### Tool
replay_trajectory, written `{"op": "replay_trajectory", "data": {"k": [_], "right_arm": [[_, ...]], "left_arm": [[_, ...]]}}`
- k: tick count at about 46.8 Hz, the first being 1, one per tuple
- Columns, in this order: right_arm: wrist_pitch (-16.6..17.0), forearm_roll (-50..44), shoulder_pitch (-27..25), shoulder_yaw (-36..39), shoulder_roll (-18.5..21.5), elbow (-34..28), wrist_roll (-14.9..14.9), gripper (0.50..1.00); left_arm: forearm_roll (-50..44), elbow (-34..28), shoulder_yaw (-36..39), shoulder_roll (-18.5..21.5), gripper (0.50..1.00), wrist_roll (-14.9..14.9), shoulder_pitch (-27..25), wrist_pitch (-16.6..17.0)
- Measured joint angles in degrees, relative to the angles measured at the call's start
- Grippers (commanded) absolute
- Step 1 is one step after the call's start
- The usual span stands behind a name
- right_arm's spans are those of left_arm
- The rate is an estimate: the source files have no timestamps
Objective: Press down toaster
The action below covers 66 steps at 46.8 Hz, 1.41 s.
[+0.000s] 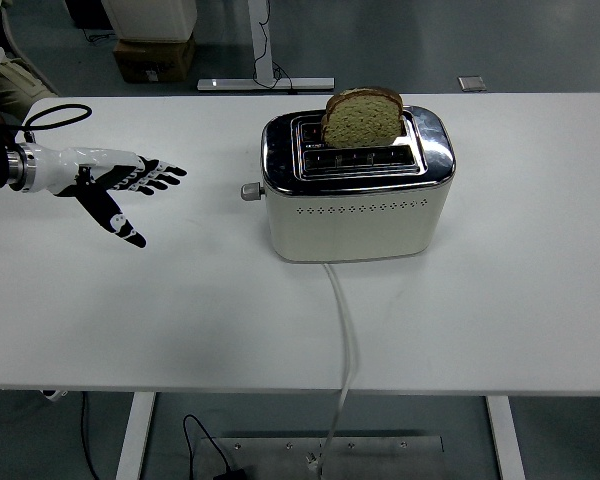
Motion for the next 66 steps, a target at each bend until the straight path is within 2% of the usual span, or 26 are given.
{"op": "replay_trajectory", "data": {"k": [10,16,25,38,49,56,66], "right_arm": [[0.0,0.0,0.0,0.0,0.0,0.0,0.0,0.998],[0.0,0.0,0.0,0.0,0.0,0.0,0.0,0.998],[0.0,0.0,0.0,0.0,0.0,0.0,0.0,0.998],[0.0,0.0,0.0,0.0,0.0,0.0,0.0,0.998],[0.0,0.0,0.0,0.0,0.0,0.0,0.0,0.998],[0.1,-0.1,0.0,0.0,0.0,0.0,0.0,0.998],[0.1,-0.1,0.2,-0.1,0.0,0.0,0.0,0.998]], "left_arm": [[-6.7,0.1,-0.2,3.0,1.0,-0.1,-3.0,0.0],[-10.3,0.6,-0.3,3.1,1.0,-0.1,-4.3,0.0],[-19.4,5.6,-0.4,2.3,1.0,-0.1,-6.9,0.0],[-29.5,11.1,-3.6,-3.4,1.0,-0.3,-9.2,4.1],[-41.0,16.0,-8.5,-10.1,1.0,-0.4,-6.9,7.2],[-49.5,18.9,-9.8,-12.4,1.0,-0.5,-4.9,8.6],[-53.8,21.3,-11.5,-13.3,1.0,-1.8,-3.1,8.7]]}}
